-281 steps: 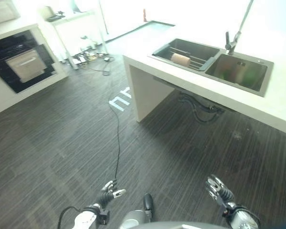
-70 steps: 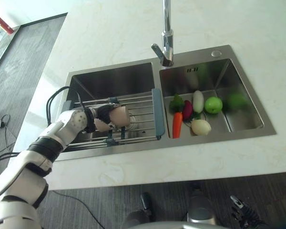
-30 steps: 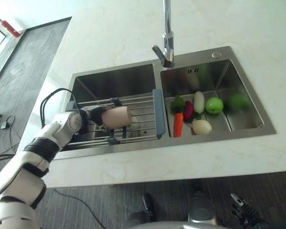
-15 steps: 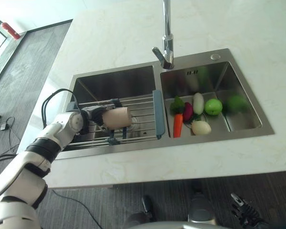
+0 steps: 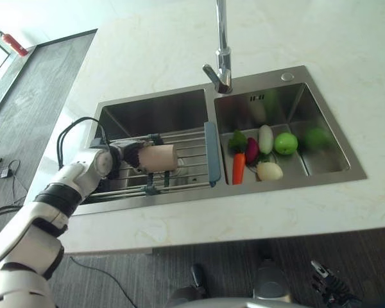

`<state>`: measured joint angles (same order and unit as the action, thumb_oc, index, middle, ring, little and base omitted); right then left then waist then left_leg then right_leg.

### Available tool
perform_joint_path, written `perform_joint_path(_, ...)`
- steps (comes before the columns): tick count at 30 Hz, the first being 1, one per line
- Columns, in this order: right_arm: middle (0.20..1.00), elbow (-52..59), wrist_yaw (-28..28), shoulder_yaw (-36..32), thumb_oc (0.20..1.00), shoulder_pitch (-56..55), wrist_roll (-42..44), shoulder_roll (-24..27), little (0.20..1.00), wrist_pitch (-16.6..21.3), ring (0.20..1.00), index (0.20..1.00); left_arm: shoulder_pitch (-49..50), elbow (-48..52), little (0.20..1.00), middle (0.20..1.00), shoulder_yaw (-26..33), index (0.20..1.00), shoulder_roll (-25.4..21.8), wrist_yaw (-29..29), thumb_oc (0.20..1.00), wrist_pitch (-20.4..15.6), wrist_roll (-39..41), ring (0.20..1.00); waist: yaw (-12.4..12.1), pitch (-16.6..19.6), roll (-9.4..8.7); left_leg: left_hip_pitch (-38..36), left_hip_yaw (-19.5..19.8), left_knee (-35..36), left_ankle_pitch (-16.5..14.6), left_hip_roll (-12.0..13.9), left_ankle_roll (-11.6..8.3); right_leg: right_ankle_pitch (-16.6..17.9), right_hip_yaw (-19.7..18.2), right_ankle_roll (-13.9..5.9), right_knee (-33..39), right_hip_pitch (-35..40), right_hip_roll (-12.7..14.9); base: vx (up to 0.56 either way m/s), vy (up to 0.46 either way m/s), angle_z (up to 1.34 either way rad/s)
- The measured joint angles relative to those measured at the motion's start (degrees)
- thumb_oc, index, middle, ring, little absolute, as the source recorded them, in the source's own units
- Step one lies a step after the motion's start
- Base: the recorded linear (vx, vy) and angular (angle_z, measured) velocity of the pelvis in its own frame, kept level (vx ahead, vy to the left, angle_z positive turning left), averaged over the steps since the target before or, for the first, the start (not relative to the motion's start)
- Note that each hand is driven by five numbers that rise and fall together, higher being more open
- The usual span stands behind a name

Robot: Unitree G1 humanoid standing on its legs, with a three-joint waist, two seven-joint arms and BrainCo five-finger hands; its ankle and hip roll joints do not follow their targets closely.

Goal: Place the dishes in the dishwasher.

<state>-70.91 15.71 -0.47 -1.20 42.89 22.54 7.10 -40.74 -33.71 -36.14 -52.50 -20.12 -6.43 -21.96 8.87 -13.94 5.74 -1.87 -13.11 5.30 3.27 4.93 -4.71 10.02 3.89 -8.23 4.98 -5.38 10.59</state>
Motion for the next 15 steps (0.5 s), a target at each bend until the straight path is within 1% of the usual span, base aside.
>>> perform_joint_path(2, 1.000, 0.0, 0.0, 0.0, 1.000, 0.0, 0.0, 0.0, 1.000, 0.0, 1.000, 1.000, 0.0, 0.0, 0.200, 0.200, -0.1, 0.200, -0.2, 0.9, 0.200, -0.6, -0.1, 0.200, 0.0, 0.0, 0.00, 0.0, 0.0, 0.0, 0.0, 0.0, 0.00, 0.0, 0.0, 0.00, 0.0, 0.0, 0.0, 0.00, 0.000, 0.00)
perform_joint_path(5, 1.000, 0.0, 0.0, 0.0, 1.000, 0.0, 0.0, 0.0, 1.000, 0.0, 1.000, 1.000, 0.3, 0.1, 0.200, 0.200, -1.0, 0.200, -0.5, 5.2, 0.200, -3.4, -1.4, 0.200, -0.2, 0.0, -0.01, 0.0, 0.0, 0.0, 0.0, 0.1, -0.01, 0.0, 0.1, 0.00, 0.0, 0.0, 0.0, 0.00, -0.053, 0.01)
perform_joint_path(8, 1.000, 0.0, -0.1, 0.0, 1.000, -0.1, 0.0, -0.3, 1.000, 0.0, 1.000, 1.000, 1.0, 3.2, 0.200, 0.200, -1.6, 0.200, -0.6, 10.5, 0.200, -4.6, -1.7, 0.200, -0.7, 0.0, -0.14, 0.0, 0.1, 0.0, 0.0, 0.2, -0.02, 0.0, 0.2, 0.01, 0.0, 0.2, -0.1, 0.02, -0.064, 0.01)
perform_joint_path(10, 1.000, -0.1, -0.2, -0.1, 1.000, -0.1, 0.0, -0.6, 1.000, 0.1, 1.000, 1.000, 4.1, 7.3, 0.200, 0.200, 0.9, 0.200, -0.5, 16.6, 0.200, -6.8, -1.7, 0.200, -0.7, 0.4, -0.61, -0.3, 0.3, 0.0, 0.0, 0.4, -0.04, 0.0, 0.4, 0.01, 0.0, 0.6, -0.2, 0.02, -0.058, 0.04)
perform_joint_path(12, 1.000, 0.0, -0.5, -0.2, 1.000, -0.1, 0.1, -1.3, 1.000, 0.3, 1.000, 1.000, 5.5, 8.9, 0.200, 0.200, 1.8, 0.200, -0.5, 20.3, 0.200, -8.0, -1.8, 0.200, -0.8, 0.8, -1.34, -0.5, 0.8, 0.0, 0.0, 0.6, -0.09, -0.1, 1.1, 0.12, 0.0, 1.0, -0.3, 0.04, -0.068, 0.12)
perform_joint_path(13, 1.000, -0.1, -0.5, -0.3, 1.000, -0.3, 1.1, -2.6, 1.000, 1.1, 1.000, 1.000, 9.4, 11.2, 0.200, 0.200, 6.6, 0.200, 0.7, 24.4, 0.200, -8.9, -1.8, 0.200, -0.9, 1.4, -2.12, -0.7, 1.2, 0.0, 0.1, 0.8, -0.16, -0.2, 1.5, 0.32, 0.0, 1.5, -0.5, 0.05, -0.049, 0.15)
perform_joint_path(14, 1.000, -0.1, -0.5, -0.4, 1.000, -0.8, 1.1, -3.7, 1.000, 1.3, 1.000, 1.000, 11.4, 12.3, 0.200, 0.200, 8.8, 0.200, 1.3, 27.0, 0.200, -9.6, -1.8, 0.200, -1.3, 1.7, -2.74, -1.2, 1.4, 0.0, 0.1, 1.0, -0.21, -0.5, 1.6, 0.50, 0.0, 2.1, -0.8, 0.04, -0.036, 0.09)
perform_joint_path(15, 1.000, -0.1, -0.5, -0.4, 1.000, -1.3, 1.1, -4.5, 1.000, 1.4, 1.000, 1.000, 12.5, 12.6, 0.200, 0.200, 9.5, 0.200, 1.3, 28.6, 0.200, -10.0, -1.9, 0.200, -1.7, 2.3, -3.14, -1.4, 1.5, 0.0, 0.0, 1.2, -0.25, -0.7, 1.7, 0.65, 0.0, 2.4, -1.0, 0.05, -0.034, 0.05)
